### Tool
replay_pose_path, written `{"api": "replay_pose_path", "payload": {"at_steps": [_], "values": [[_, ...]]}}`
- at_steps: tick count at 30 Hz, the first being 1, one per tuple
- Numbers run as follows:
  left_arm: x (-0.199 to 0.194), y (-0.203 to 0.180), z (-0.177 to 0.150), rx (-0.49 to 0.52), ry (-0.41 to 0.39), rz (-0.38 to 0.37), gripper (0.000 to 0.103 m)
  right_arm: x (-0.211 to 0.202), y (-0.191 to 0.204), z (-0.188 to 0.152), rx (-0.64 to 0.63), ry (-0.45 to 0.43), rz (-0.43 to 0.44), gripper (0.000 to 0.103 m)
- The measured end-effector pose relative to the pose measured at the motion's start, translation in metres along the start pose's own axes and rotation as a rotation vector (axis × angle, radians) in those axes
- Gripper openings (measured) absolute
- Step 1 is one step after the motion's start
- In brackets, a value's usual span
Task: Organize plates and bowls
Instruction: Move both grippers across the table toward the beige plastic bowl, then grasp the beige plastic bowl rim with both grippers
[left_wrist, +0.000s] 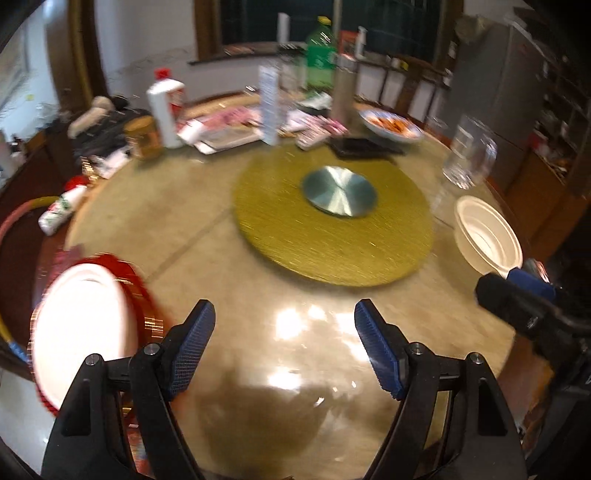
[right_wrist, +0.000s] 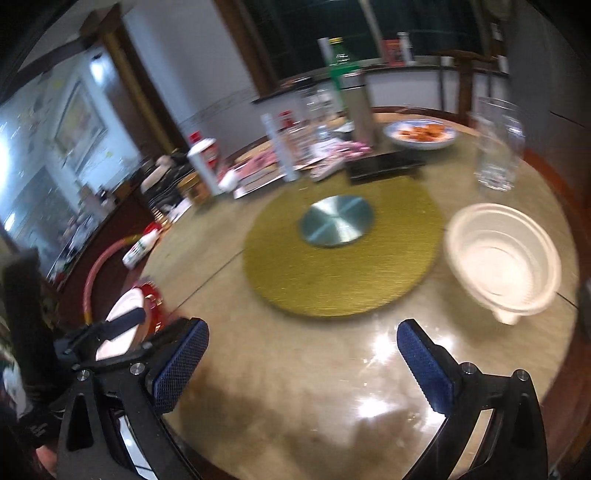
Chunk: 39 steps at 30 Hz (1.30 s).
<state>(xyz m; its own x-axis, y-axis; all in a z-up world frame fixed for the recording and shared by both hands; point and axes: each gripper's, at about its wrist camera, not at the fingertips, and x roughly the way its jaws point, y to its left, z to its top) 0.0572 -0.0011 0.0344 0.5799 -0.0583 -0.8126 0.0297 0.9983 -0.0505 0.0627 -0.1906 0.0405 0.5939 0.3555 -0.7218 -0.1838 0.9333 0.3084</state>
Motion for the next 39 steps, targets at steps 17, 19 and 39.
{"api": "replay_pose_path", "payload": {"at_steps": [17,19,39], "values": [[0.054,-0.105,0.025,0.082,0.152,-0.214,0.078,-0.04,-0.14,0.006,0.232,-0.036,-0.122,0.103],[0.058,-0.118,0.029,0.086,0.162,-0.225,0.078,-0.038,-0.161,0.006,0.295,-0.021,-0.117,0.103],[0.111,-0.196,0.06,0.063,0.127,-0.179,0.078,-0.001,-0.261,0.014,0.571,0.025,-0.083,0.089]]}}
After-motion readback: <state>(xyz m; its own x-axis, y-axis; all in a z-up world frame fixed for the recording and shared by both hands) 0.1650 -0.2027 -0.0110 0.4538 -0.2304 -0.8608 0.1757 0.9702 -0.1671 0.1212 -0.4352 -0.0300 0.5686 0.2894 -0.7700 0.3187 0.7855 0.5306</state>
